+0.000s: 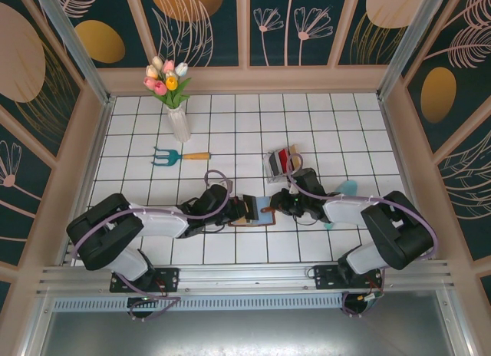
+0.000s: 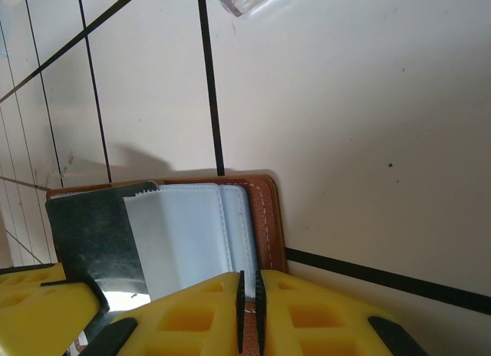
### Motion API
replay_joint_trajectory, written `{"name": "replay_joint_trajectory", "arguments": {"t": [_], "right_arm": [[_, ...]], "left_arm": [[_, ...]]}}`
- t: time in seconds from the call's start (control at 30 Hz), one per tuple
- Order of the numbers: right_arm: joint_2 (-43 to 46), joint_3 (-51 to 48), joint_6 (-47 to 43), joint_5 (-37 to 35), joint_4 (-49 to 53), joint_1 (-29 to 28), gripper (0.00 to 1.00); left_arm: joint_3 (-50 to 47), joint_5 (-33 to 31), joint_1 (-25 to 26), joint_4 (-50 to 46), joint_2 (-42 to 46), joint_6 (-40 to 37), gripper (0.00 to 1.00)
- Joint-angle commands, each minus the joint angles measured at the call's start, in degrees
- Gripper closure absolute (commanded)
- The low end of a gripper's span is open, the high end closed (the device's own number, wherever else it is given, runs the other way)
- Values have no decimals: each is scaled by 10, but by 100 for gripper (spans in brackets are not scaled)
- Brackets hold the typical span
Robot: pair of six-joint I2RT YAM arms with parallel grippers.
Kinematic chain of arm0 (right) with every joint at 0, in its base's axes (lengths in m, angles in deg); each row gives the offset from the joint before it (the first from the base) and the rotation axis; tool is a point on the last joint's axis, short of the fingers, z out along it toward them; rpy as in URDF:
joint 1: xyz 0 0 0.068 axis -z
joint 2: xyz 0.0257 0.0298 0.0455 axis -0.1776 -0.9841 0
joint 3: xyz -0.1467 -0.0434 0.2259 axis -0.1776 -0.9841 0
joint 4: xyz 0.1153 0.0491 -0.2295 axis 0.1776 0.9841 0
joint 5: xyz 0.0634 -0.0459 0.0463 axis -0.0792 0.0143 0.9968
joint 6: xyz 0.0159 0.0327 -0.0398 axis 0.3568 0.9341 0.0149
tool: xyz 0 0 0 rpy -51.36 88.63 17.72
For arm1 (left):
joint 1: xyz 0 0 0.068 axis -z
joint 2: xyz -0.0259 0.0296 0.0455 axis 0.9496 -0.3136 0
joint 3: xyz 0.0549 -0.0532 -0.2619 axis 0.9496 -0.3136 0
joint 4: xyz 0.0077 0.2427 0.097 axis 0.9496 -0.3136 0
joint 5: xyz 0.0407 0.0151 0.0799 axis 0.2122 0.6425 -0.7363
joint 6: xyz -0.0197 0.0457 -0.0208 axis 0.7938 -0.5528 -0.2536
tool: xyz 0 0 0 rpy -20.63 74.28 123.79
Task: Put the credit cards into the card holder
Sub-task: Insert the credit card into the card slot.
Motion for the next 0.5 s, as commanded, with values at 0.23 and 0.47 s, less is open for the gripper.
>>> {"name": "replay_joint_trajectory", "arguments": {"t": [0.23,0.47], "right_arm": [[-18,5,-14,-21,46,-5,84],[-21,11,-16,-21,52,-4,84]], "left_arm": [[15,45,4,-30,-27,0,100],[22,57,4,-26,-23,6,98]]}}
